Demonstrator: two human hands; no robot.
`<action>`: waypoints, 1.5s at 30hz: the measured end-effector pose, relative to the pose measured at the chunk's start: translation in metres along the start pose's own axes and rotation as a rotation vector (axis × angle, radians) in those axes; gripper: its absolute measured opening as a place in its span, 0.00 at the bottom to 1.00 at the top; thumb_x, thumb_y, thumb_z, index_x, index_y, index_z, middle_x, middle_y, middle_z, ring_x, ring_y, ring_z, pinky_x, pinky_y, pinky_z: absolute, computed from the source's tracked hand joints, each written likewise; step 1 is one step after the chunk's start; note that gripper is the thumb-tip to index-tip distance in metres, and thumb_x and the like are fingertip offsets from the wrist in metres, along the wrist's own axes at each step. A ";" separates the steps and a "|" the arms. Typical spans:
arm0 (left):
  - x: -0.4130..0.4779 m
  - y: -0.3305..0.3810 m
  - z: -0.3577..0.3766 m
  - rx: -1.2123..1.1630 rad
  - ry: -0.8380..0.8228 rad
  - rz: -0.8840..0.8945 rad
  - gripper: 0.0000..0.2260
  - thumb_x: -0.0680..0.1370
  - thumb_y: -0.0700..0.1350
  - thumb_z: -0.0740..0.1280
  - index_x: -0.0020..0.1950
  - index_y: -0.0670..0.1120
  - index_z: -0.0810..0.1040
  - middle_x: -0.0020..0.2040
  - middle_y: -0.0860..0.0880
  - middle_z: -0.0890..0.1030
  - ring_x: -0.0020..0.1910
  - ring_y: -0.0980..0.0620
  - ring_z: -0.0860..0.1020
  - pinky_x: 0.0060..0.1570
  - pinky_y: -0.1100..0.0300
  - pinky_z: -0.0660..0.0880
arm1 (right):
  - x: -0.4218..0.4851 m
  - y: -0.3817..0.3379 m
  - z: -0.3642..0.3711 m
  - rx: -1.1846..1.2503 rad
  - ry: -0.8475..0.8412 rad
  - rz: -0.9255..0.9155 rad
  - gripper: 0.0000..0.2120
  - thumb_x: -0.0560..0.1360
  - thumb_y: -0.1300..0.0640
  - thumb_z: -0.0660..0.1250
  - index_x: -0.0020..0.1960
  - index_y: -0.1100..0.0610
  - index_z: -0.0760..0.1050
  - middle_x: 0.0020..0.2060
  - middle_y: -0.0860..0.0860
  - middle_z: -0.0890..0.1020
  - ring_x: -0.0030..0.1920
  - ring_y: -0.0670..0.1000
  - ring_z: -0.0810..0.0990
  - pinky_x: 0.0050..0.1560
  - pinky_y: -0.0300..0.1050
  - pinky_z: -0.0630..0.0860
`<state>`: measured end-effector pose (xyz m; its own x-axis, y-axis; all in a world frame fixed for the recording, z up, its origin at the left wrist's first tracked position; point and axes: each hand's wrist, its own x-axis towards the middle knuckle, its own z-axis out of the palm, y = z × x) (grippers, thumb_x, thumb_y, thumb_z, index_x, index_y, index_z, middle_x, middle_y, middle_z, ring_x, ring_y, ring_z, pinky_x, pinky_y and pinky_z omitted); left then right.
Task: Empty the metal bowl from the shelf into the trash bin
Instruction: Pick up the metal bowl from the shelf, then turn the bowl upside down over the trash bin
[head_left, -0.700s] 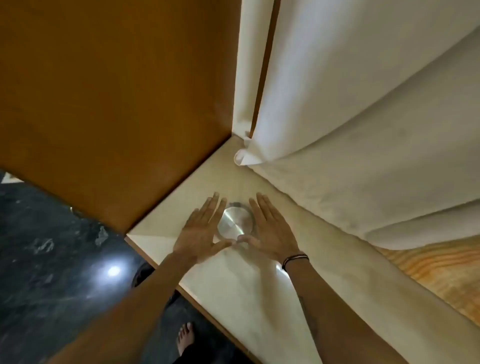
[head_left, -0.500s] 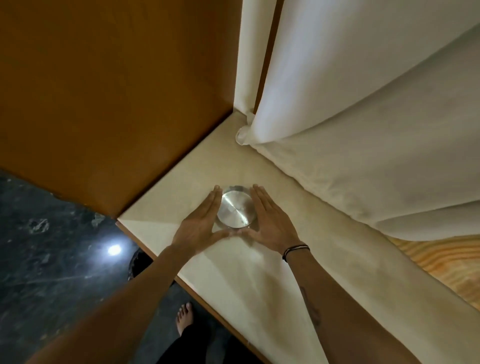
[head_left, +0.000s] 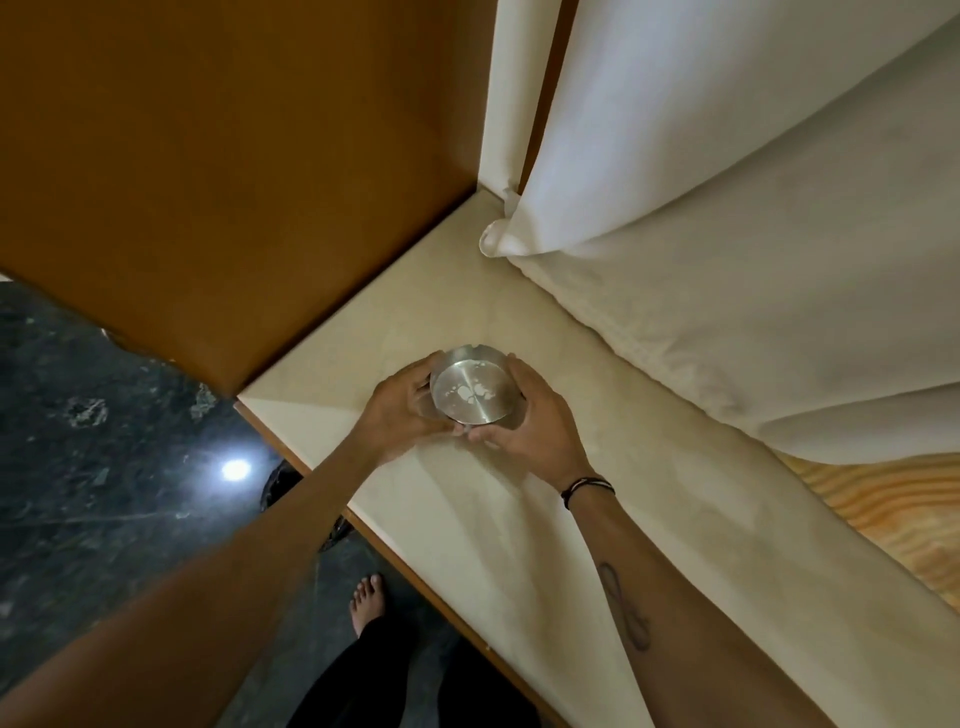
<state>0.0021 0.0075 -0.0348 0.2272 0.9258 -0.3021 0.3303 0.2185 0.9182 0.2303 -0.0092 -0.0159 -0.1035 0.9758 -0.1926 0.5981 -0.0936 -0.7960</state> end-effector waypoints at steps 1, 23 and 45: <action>-0.005 0.005 -0.001 -0.017 -0.003 -0.013 0.41 0.64 0.33 0.86 0.67 0.67 0.77 0.61 0.68 0.87 0.64 0.66 0.83 0.66 0.64 0.80 | -0.005 -0.003 0.000 0.040 0.010 -0.008 0.45 0.66 0.49 0.89 0.74 0.27 0.70 0.58 0.19 0.75 0.61 0.31 0.77 0.62 0.26 0.71; -0.271 -0.167 -0.153 0.022 0.356 -0.054 0.40 0.73 0.46 0.82 0.83 0.50 0.70 0.82 0.51 0.74 0.78 0.53 0.77 0.74 0.56 0.77 | -0.125 -0.102 0.280 0.361 -0.177 0.087 0.43 0.67 0.52 0.89 0.79 0.49 0.76 0.74 0.42 0.81 0.76 0.40 0.77 0.77 0.45 0.77; -0.065 -0.535 -0.152 -0.098 0.323 -0.298 0.08 0.81 0.49 0.74 0.58 0.48 0.87 0.48 0.45 0.89 0.37 0.63 0.82 0.45 0.57 0.79 | 0.058 0.133 0.543 0.177 -0.375 0.469 0.10 0.83 0.53 0.75 0.59 0.58 0.83 0.51 0.58 0.88 0.44 0.55 0.85 0.51 0.55 0.82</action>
<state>-0.3290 -0.1225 -0.4675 -0.1677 0.8633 -0.4760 0.2459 0.5042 0.8278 -0.1277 -0.0728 -0.4448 -0.1532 0.6903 -0.7072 0.5101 -0.5576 -0.6548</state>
